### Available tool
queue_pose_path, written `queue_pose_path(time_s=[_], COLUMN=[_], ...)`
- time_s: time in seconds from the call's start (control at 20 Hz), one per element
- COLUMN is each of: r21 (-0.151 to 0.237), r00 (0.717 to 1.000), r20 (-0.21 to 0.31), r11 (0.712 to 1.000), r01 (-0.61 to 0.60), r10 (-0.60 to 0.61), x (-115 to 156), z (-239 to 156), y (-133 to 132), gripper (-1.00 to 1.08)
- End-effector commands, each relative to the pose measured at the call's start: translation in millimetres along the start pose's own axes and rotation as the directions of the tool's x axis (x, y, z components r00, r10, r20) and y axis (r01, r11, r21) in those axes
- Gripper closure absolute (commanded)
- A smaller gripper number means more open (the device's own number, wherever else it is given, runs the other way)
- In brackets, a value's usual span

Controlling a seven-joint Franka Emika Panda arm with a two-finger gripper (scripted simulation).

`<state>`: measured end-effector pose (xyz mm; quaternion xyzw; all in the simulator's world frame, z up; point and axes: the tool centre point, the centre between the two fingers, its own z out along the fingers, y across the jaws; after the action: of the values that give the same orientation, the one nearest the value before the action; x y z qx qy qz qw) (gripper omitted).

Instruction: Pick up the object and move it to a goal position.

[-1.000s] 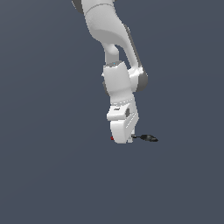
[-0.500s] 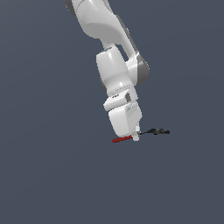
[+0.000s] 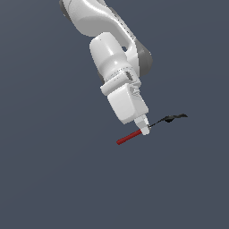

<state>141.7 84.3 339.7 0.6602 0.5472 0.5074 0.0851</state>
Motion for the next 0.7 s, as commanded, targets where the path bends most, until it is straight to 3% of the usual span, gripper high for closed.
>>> queue_pose_path(time_s=[0.0,0.65], r21=[-0.033,-0.192], r00=[0.999,0.961], r20=[-0.043,-0.243], r11=[0.999,0.978], r01=[0.018,0.084], r10=[-0.019,-0.130], x=[11.8,65.1], z=[-9.6,-65.8], y=[14.7,73.3], gripper=[1.08,1.08])
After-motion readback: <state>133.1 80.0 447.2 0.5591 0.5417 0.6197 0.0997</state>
